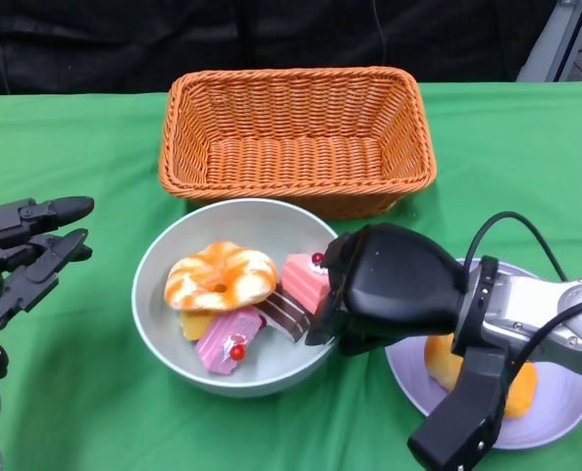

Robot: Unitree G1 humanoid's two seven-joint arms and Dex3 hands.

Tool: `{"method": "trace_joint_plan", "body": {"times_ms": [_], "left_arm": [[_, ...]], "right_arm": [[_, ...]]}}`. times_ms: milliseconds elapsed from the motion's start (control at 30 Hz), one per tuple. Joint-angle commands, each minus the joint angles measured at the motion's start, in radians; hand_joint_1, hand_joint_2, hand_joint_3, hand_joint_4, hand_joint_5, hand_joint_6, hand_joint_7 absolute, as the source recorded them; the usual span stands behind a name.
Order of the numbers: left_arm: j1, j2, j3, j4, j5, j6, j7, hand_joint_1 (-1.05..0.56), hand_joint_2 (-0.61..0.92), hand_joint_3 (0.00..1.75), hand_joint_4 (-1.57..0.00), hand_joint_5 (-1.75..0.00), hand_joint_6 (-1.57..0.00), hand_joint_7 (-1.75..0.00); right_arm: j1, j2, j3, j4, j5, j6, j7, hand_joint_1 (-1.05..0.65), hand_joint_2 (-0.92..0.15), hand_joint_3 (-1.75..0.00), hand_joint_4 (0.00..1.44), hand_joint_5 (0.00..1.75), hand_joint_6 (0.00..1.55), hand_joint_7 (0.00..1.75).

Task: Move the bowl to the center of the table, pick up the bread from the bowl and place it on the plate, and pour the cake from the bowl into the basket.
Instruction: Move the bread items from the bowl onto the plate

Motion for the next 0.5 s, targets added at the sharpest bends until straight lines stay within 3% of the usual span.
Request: {"method": "trace_joint_plan", "body": {"times_ms": [33,233,267,400,500], "left_arm": [[-0.005,0.014,0.006,0.003,0.003,0.009,0.007,-0.23,0.92,0.17,-0.79,-1.04,-1.12,-0.01],[-0.004,0.015,0.002,0.001,0.019,0.008,0.021,-0.25,0.92,0.16,-0.80,-1.03,-1.12,-0.01],[-0.004,0.015,0.002,0.002,0.019,0.008,0.020,-0.25,0.92,0.16,-0.80,-1.02,-1.12,-0.01],[-0.004,0.013,0.004,0.005,0.016,0.003,0.013,-0.24,0.92,0.16,-0.79,-1.02,-1.12,-0.01],[-0.003,0.016,0.001,0.005,0.024,0.002,0.017,-0.25,0.92,0.17,-0.80,-1.02,-1.12,-0.01]], "right_arm": [[0.010,-0.033,-0.015,-0.023,-0.004,0.014,0.018,-0.45,-0.77,0.00,0.97,0.74,1.21,0.00],[0.028,-0.060,-0.031,-0.067,0.029,0.002,0.102,-0.47,-0.81,-0.01,0.93,0.72,1.16,0.00],[0.031,-0.065,-0.036,-0.079,0.043,-0.004,0.130,-0.49,-0.82,-0.01,0.89,0.67,1.08,0.00],[0.038,-0.087,-0.057,-0.144,0.079,-0.013,0.238,-0.59,-0.84,0.00,0.83,0.21,0.78,0.00],[0.045,-0.096,-0.078,-0.180,0.139,-0.020,0.347,-0.62,-0.85,-0.01,0.71,0.05,0.63,0.00]]}}
